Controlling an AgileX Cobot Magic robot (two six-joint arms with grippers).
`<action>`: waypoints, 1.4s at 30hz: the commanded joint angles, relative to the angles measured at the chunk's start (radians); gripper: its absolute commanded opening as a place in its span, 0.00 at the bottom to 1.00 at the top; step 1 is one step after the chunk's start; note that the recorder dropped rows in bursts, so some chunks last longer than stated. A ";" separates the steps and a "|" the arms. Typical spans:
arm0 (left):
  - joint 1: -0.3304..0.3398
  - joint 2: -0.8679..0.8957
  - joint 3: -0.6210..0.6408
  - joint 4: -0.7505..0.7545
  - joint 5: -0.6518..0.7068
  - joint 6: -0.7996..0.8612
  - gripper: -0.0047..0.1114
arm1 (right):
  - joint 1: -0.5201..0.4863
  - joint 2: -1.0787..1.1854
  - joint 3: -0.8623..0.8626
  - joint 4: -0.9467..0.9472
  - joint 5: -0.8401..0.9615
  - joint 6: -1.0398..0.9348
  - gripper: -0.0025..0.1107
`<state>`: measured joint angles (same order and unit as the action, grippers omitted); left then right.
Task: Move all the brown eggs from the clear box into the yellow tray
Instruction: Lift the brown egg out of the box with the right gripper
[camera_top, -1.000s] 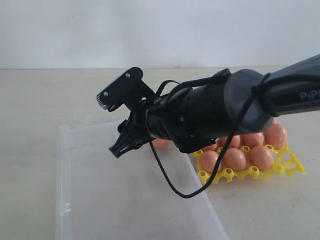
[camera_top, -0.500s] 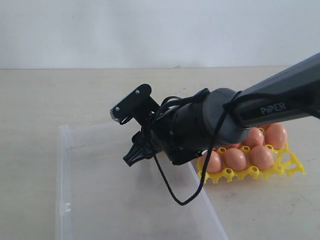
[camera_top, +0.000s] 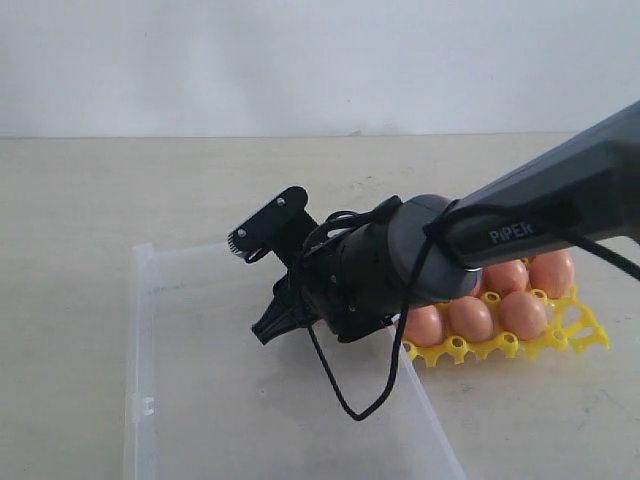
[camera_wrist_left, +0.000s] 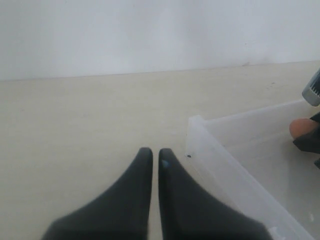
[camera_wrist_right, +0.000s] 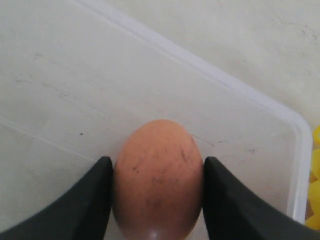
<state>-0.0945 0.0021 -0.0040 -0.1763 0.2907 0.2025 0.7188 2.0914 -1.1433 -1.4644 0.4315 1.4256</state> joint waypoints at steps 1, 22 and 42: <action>-0.008 -0.002 0.004 0.002 -0.007 0.001 0.08 | -0.001 0.013 0.004 0.026 0.002 0.005 0.16; -0.008 -0.002 0.004 0.002 -0.007 0.001 0.08 | 0.003 -0.277 0.037 0.056 -0.295 0.049 0.02; -0.008 -0.002 0.004 0.002 -0.007 0.001 0.08 | -0.062 -0.645 0.329 -0.280 0.790 -0.050 0.02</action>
<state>-0.0945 0.0021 -0.0040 -0.1763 0.2907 0.2025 0.7000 1.5000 -0.8199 -1.6646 1.1220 1.3495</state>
